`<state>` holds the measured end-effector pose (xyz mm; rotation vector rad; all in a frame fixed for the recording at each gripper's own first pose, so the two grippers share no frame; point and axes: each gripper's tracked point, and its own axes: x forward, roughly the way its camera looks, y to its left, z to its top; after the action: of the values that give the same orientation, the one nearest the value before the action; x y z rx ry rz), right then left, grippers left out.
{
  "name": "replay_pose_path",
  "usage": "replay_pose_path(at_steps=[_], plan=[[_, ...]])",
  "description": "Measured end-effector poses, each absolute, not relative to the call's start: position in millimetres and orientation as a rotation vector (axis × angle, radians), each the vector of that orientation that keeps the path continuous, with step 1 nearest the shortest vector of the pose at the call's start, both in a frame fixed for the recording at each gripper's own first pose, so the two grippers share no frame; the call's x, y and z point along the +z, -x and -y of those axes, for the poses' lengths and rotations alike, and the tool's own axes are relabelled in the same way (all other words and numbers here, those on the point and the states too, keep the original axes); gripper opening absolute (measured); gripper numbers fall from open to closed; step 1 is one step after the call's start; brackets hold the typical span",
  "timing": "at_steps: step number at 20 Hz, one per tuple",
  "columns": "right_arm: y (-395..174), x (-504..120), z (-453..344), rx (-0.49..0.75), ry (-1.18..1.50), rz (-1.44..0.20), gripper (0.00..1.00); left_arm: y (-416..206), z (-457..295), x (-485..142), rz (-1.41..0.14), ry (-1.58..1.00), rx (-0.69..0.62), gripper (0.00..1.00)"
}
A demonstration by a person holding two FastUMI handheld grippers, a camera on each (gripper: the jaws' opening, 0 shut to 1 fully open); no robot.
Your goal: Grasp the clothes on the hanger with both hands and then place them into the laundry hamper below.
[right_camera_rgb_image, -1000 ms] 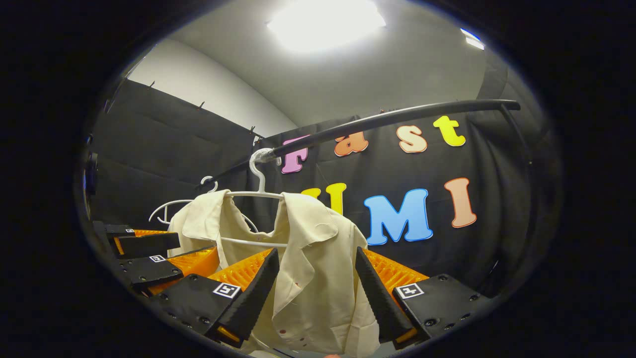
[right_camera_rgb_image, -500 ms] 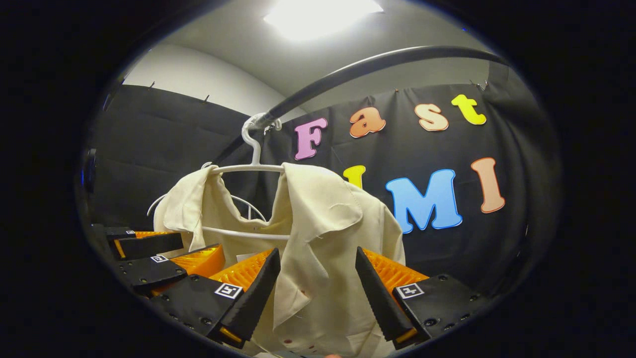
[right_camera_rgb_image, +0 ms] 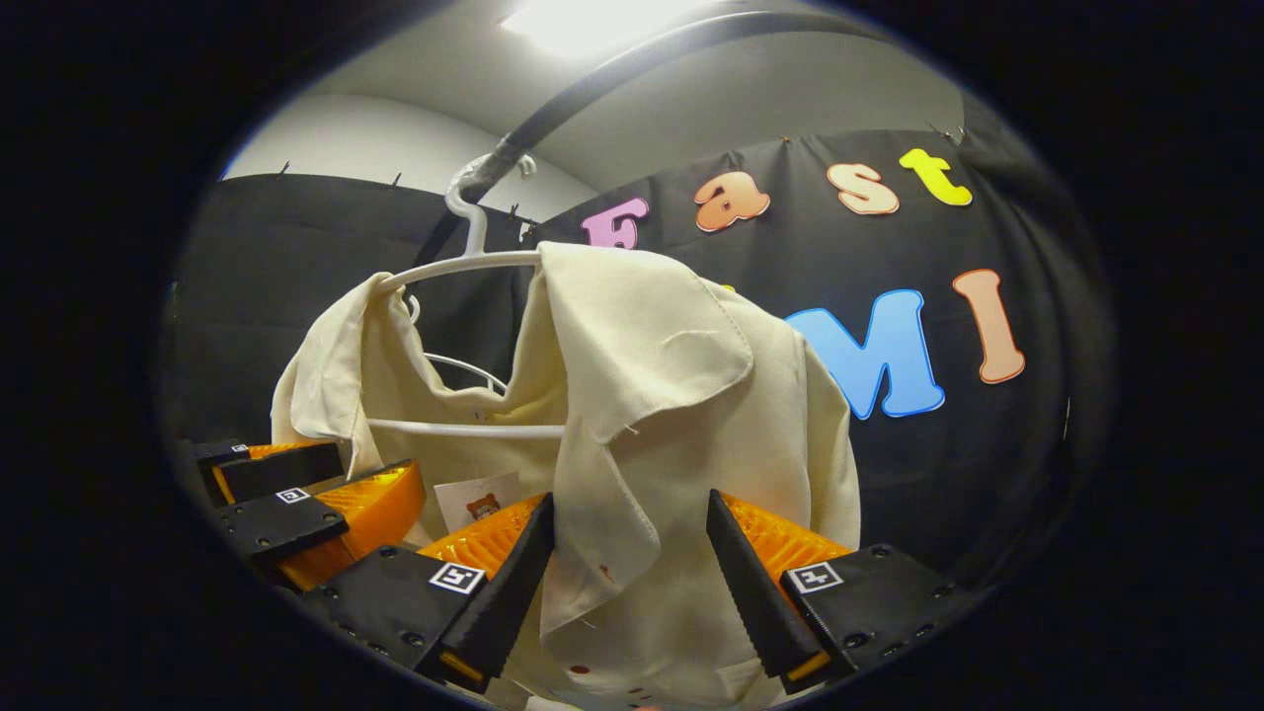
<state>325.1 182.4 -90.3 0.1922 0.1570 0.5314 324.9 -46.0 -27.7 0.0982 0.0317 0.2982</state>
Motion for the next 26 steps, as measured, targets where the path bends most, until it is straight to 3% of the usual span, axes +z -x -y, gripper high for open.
replay_pose_path(at_steps=[3,4,5,6,7,8,9,10,11,12,14,15,16,26], plan=[[-331,-98,-186,0.516,-0.203,-0.179,0.94,-326,42,-32,-0.045,-0.108,0.322,0.89],[-333,-97,-187,0.505,-0.198,-0.179,0.85,-324,41,-34,-0.054,-0.113,0.319,0.85],[-336,-97,-185,0.491,-0.192,-0.177,0.71,-322,34,-34,-0.051,-0.118,0.344,0.90],[-339,-97,-183,0.477,-0.187,-0.175,0.63,-320,29,-35,-0.051,-0.118,0.353,0.72],[-343,-98,-182,0.461,-0.180,-0.174,0.50,-320,28,-37,-0.060,-0.114,0.354,0.65],[-347,-98,-177,0.437,-0.171,-0.168,0.39,-317,27,-39,-0.068,-0.115,0.357,0.60],[-347,-97,-174,0.418,-0.165,-0.161,0.18,-317,26,-40,-0.076,-0.116,0.353,0.65],[-348,-96,-173,0.405,-0.161,-0.161,0.09,-314,21,-39,-0.077,-0.128,0.375,0.60],[-346,-97,-173,0.399,-0.157,-0.163,0.06,-313,10,-36,-0.068,-0.136,0.405,0.39],[-344,-96,-173,0.401,-0.154,-0.162,0.06,-311,10,-37,-0.062,-0.130,0.404,0.18],[-344,-92,-165,0.372,-0.133,-0.140,0.05,-305,10,-39,-0.059,-0.122,0.405,0.18],[-346,-89,-157,0.345,-0.114,-0.123,0.06,-294,1,-32,-0.044,-0.129,0.442,0.25],[-347,-86,-151,0.322,-0.100,-0.104,0.05,-294,-10,-29,-0.026,-0.124,0.467,0.04],[-342,-57,-110,0.213,-0.019,0.046,0.05,-262,-22,6,0.041,-0.201,0.491,0.00]])
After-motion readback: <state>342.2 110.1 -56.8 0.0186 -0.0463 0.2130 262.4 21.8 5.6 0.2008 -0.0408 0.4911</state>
